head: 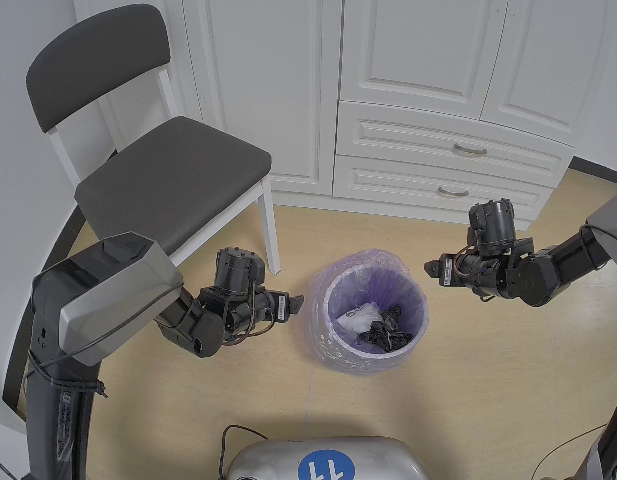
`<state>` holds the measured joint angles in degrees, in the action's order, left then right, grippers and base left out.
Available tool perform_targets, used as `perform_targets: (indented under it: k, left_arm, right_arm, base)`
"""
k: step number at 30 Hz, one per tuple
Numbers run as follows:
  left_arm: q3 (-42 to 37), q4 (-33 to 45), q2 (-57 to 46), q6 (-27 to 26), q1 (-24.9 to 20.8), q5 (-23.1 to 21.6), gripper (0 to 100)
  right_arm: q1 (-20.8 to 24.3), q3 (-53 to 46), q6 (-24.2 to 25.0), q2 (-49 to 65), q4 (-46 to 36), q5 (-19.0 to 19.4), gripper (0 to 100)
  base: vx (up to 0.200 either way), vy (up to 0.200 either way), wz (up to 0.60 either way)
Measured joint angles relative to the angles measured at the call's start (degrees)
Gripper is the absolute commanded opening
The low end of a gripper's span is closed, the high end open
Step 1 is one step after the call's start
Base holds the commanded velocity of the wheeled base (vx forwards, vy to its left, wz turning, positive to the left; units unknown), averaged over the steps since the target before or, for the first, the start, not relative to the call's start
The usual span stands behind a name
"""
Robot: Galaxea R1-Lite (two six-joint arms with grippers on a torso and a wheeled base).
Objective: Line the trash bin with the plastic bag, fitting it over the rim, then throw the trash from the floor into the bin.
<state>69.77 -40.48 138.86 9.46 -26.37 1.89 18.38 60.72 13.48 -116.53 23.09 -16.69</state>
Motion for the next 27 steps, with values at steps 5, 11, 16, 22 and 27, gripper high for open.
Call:
perform_targets:
  k: [5,11,16,22,27]
  left_arm:
    - [-1.9,-0.87,0.5,0.26,0.55,0.32,100]
    - [-10.86,-3.58,-3.83,0.2,0.55,1.41,100]
    - [-21.46,-6.86,-11.78,0.17,0.33,2.46,100]
    - [-33.83,-9.11,-25.0,0.22,-0.65,3.11,100]
    - [-42.59,-9.83,-37.22,0.26,-1.52,3.66,100]
  right_arm:
    - [-0.04,-1.94,-0.84,2.39,0.04,-0.04,100]
    - [-0.67,-5.92,-3.25,4.96,0.15,-0.2,100]
    - [-1.39,-12.02,-4.46,7.7,0.15,-0.22,100]
    - [-2.18,-20.59,-4.75,12.62,0.69,-0.17,100]
    - [-2.84,-28.75,-4.84,19.72,2.52,-0.15,100]
  base:
    - [0.0,0.0,0.0]
    - [0.0,0.0,0.0]
    - [0.0,0.0,0.0]
    - [0.0,0.0,0.0]
    - [0.0,0.0,0.0]
